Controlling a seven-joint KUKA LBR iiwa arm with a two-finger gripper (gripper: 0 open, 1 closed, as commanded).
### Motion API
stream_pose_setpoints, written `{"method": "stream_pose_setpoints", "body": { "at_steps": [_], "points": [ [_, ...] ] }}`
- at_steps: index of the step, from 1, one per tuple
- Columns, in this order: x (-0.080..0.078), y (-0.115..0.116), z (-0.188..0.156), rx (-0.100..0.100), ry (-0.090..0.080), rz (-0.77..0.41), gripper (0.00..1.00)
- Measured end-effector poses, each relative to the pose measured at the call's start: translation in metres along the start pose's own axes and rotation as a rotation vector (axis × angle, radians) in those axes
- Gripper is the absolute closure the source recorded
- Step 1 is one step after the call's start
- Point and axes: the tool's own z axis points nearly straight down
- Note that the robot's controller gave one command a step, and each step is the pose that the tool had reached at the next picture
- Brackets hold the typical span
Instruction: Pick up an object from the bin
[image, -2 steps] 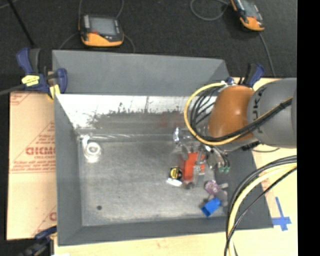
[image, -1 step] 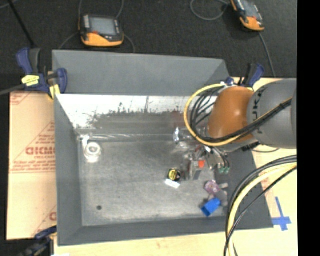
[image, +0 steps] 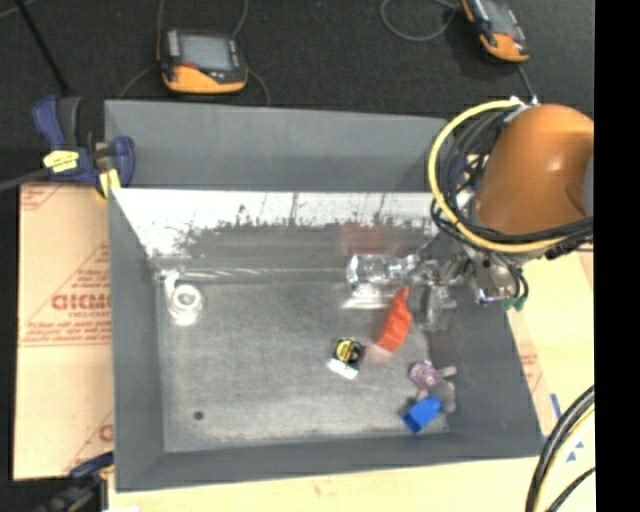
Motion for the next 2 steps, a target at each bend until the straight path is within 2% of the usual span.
{"method": "stream_pose_setpoints", "body": {
  "at_steps": [1, 2],
  "points": [
    [0.0077, -0.0143, 0.0747, -0.006, 0.014, 0.015, 1.00],
    [0.0060, -0.0145, 0.0704, -0.004, 0.008, 0.014, 0.00]
  ]
}}
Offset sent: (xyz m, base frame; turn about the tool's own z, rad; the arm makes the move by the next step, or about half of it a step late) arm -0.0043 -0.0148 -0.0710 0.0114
